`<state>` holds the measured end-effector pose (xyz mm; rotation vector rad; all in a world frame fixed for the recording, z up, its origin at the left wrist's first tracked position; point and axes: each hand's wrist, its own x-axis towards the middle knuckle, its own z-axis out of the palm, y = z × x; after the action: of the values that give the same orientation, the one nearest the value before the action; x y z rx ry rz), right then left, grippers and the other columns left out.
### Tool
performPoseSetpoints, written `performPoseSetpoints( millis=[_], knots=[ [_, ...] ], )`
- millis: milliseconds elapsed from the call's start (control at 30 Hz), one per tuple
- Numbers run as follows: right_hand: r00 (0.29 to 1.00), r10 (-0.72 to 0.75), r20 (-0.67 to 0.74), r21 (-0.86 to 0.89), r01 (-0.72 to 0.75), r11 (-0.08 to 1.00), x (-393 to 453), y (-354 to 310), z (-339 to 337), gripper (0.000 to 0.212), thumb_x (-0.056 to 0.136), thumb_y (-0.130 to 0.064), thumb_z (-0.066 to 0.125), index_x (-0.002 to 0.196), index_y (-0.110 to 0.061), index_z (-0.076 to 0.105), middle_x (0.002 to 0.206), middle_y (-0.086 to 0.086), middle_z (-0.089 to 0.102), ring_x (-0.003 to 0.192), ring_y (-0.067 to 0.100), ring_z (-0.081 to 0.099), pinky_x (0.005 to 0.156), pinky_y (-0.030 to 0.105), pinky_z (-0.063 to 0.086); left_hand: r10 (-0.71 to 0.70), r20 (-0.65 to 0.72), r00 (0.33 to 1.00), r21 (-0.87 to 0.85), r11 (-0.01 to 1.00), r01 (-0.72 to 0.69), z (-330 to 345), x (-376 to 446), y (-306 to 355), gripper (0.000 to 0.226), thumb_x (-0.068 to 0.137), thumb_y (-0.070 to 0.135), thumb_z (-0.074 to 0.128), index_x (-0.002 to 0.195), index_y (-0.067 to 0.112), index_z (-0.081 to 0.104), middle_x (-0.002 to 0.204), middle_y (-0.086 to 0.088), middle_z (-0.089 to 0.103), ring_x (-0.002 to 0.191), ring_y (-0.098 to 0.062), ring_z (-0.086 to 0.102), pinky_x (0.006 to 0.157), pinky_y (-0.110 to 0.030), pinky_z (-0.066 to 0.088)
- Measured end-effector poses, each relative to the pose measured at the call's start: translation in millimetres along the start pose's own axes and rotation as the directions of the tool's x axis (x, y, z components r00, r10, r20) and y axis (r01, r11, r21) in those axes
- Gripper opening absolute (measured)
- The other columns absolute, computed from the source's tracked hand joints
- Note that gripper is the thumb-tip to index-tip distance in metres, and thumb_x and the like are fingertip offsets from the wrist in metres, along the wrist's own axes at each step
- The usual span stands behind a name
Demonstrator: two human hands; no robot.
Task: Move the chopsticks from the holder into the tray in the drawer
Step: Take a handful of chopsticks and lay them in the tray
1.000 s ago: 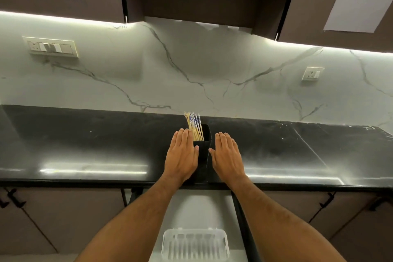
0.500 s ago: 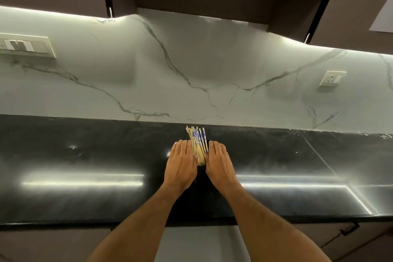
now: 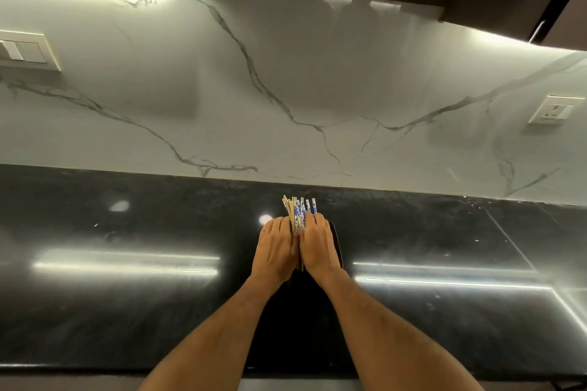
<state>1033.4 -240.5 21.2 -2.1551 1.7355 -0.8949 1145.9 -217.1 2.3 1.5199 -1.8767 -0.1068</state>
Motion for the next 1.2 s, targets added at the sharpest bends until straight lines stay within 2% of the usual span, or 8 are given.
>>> performPoseSetpoints(
  millis=[133, 267, 533, 600, 833, 967, 1100, 1200],
  knots=[
    [0.999, 0.023, 0.022, 0.043, -0.024, 0.999, 12.7, 7.2, 10.7, 0.029, 0.106, -0.018, 0.049, 0.130, -0.005, 0.057, 0.117, 0.011, 0.062, 0.096, 0.014, 0.056, 0.092, 0.030, 0.055, -0.089, 0.023, 0.996, -0.114, 0.989, 0.091, 14.7, 10.8, -10.3, 0.044, 0.105, 0.039, 0.026, 0.120, 0.017, 0.060, 0.114, 0.000, 0.066, 0.100, -0.012, 0.057, 0.098, -0.027, 0.044],
    [0.999, 0.041, 0.022, 0.043, -0.042, 0.998, 17.7, 10.7, 18.1, 0.026, 0.104, -0.020, 0.053, 0.125, -0.006, 0.059, 0.114, 0.009, 0.061, 0.093, 0.012, 0.056, 0.088, 0.025, 0.054, -0.138, 0.056, 0.989, -0.172, 0.974, 0.146, 25.4, 17.1, -19.6, 0.024, 0.107, 0.025, 0.038, 0.113, 0.020, 0.061, 0.106, 0.006, 0.062, 0.091, -0.006, 0.050, 0.089, -0.019, 0.036],
    [0.993, 0.106, 0.049, 0.025, -0.108, 0.994, 26.5, 10.2, 20.4, 0.014, 0.101, -0.020, 0.058, 0.110, -0.010, 0.061, 0.104, 0.004, 0.059, 0.082, 0.011, 0.053, 0.075, 0.020, 0.051, -0.177, 0.063, 0.982, -0.253, 0.949, 0.188, 31.8, 20.7, -26.2, 0.024, 0.106, 0.018, 0.039, 0.105, 0.017, 0.062, 0.101, 0.003, 0.063, 0.088, -0.011, 0.052, 0.086, -0.024, 0.041],
    [0.990, 0.133, 0.053, 0.026, -0.135, 0.991, 28.5, 8.7, 20.0, 0.013, 0.101, -0.021, 0.059, 0.107, -0.010, 0.061, 0.103, 0.005, 0.061, 0.081, 0.012, 0.055, 0.067, 0.015, 0.045, -0.181, 0.050, 0.982, -0.248, 0.950, 0.188, 31.3, 22.3, -27.2, 0.023, 0.106, 0.015, 0.040, 0.102, 0.016, 0.063, 0.098, 0.004, 0.062, 0.086, -0.009, 0.050, 0.085, -0.025, 0.040],
    [0.978, 0.210, 0.003, 0.033, -0.210, 0.977, 25.9, 3.8, 18.9, 0.013, 0.102, -0.023, 0.058, 0.100, -0.010, 0.063, 0.097, 0.005, 0.068, 0.075, 0.011, 0.059, 0.060, 0.017, 0.045, -0.181, 0.049, 0.982, -0.202, 0.961, 0.187, 31.8, 20.5, -25.3, 0.026, 0.108, 0.020, 0.037, 0.100, 0.018, 0.062, 0.098, 0.004, 0.062, 0.087, -0.009, 0.049, 0.084, -0.021, 0.035],
    [0.961, 0.276, -0.010, 0.044, -0.275, 0.960, 25.1, -0.9, 13.8, 0.015, 0.098, -0.026, 0.065, 0.102, -0.011, 0.065, 0.096, 0.004, 0.072, 0.075, 0.011, 0.063, 0.059, 0.019, 0.050, -0.177, 0.039, 0.983, -0.211, 0.961, 0.181, 29.3, 21.4, -21.8, 0.027, 0.108, 0.021, 0.034, 0.094, 0.020, 0.058, 0.094, 0.004, 0.061, 0.084, -0.009, 0.049, 0.082, -0.025, 0.039],
    [0.939, 0.344, 0.009, 0.066, -0.344, 0.937, 27.6, -3.5, 7.6, 0.019, 0.092, -0.025, 0.073, 0.102, -0.009, 0.067, 0.099, 0.006, 0.075, 0.081, 0.015, 0.070, 0.048, 0.011, 0.035, -0.172, 0.038, 0.984, -0.185, 0.967, 0.176, 26.5, 20.9, -18.4, 0.032, 0.105, 0.028, 0.029, 0.093, 0.019, 0.057, 0.093, 0.002, 0.062, 0.083, -0.013, 0.051, 0.081, -0.032, 0.045],
    [0.929, 0.371, 0.015, 0.095, -0.371, 0.924, 29.1, -3.9, 3.5, 0.026, 0.090, -0.024, 0.076, 0.108, -0.007, 0.069, 0.104, 0.008, 0.075, 0.089, 0.018, 0.072, 0.052, 0.010, 0.038, -0.161, 0.037, 0.986, -0.189, 0.968, 0.165, 27.1, 19.6, -16.5, 0.032, 0.104, 0.031, 0.030, 0.095, 0.019, 0.058, 0.095, 0.003, 0.062, 0.084, -0.012, 0.051, 0.081, -0.032, 0.045]
  ],
)
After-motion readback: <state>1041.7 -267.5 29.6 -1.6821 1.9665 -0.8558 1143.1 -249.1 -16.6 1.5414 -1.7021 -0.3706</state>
